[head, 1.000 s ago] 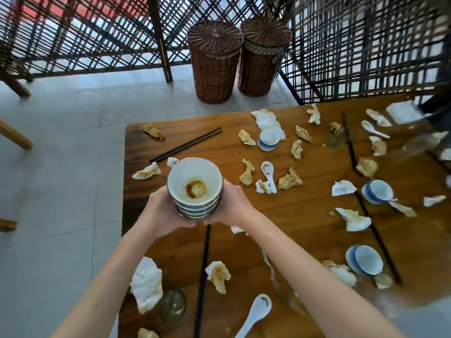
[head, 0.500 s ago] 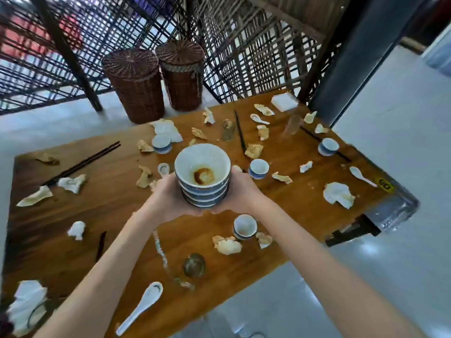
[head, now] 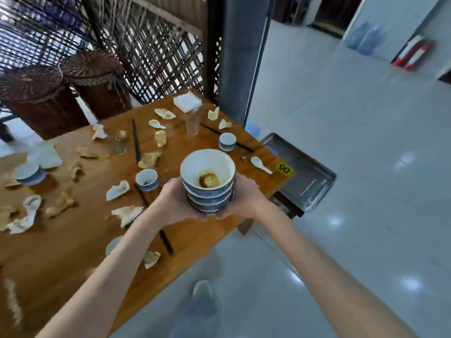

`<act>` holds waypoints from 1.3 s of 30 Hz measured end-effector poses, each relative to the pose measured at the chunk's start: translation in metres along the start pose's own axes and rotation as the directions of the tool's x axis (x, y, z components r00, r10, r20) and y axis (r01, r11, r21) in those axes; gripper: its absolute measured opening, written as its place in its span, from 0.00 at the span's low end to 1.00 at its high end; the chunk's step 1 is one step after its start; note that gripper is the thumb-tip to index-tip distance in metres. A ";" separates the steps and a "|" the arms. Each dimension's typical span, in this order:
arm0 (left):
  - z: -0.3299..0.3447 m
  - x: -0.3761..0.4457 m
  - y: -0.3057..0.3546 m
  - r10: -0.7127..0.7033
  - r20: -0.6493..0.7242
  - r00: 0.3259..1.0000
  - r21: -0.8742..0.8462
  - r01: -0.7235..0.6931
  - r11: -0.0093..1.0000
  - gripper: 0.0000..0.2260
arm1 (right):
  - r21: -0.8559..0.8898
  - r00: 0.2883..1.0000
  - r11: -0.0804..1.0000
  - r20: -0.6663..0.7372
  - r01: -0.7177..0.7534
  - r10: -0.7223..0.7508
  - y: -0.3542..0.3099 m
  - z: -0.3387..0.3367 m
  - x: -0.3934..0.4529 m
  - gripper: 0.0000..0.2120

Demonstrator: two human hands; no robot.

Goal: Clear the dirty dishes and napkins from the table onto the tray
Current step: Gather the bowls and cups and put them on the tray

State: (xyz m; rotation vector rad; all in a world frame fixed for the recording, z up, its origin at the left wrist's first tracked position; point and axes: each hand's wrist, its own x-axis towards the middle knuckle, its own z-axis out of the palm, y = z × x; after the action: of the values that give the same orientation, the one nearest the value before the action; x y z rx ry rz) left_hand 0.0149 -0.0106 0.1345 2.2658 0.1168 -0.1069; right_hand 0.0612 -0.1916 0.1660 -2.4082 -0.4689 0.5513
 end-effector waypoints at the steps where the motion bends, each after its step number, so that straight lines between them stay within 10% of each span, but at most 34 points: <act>1: 0.012 0.013 0.011 0.017 0.025 1.000 -0.003 -0.017 1.000 0.40 | 0.006 1.000 1.000 -0.015 -0.024 0.024 0.016 -0.011 0.002 0.43; 19: 0.168 0.292 0.144 0.111 0.145 0.983 -0.030 -0.108 0.994 0.36 | 0.080 0.980 0.982 -0.089 -0.171 0.178 0.236 -0.206 0.154 0.42; 39: 0.349 0.533 0.171 -0.365 -0.169 0.916 -0.279 0.311 0.908 0.39 | -0.052 0.986 0.998 0.168 0.019 -0.010 0.460 -0.314 0.402 0.36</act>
State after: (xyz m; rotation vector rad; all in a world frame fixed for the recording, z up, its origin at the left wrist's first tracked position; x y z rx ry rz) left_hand 0.5507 -0.3624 -0.0215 1.9806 0.6121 -0.0244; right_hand 0.6460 -0.5070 -0.0078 -2.4178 -0.5792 0.7481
